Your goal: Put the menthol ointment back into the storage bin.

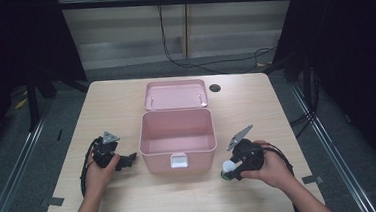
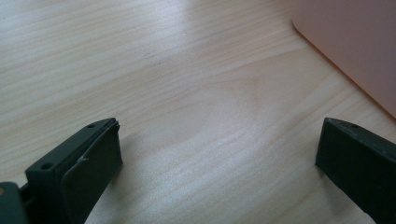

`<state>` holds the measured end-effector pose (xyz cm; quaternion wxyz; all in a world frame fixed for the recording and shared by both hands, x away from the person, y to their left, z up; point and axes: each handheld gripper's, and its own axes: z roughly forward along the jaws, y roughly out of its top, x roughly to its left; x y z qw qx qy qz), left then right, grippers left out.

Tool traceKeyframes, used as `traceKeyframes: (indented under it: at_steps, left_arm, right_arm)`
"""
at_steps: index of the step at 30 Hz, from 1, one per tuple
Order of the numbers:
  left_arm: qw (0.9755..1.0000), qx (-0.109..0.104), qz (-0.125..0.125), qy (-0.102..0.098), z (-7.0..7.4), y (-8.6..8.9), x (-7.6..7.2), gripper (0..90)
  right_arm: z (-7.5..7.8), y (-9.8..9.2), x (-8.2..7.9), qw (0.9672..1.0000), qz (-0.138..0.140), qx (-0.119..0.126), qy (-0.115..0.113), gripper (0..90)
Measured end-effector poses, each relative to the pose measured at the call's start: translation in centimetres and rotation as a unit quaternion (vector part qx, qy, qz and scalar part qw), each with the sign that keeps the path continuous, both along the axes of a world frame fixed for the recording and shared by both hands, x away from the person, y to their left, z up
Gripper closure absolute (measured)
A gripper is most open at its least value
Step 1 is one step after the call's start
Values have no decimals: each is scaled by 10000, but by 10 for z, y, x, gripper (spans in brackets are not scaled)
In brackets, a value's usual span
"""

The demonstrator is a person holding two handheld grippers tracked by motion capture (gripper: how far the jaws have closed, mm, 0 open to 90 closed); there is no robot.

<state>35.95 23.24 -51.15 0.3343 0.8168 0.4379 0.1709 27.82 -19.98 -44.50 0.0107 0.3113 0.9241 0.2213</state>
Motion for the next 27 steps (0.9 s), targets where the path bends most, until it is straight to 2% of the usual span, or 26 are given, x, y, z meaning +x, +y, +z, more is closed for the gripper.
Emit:
traceKeyframes:
  at_steps: [14, 23, 27]
  left_arm:
    - [10000, -6, -3, 6, 0, 0, 0, 0]
    - [10000, 0, -1, 1, 0, 0, 0, 0]
    - [10000, 1, 0, 0, 0, 0, 0, 0]
  right_arm:
    - [-5, 8, 5, 9996, 125, -263, 68, 425]
    - [-4, 12, 6, 9993, 225, -288, 58, 487]
    - [-3, 14, 6, 9988, 244, -427, 58, 502]
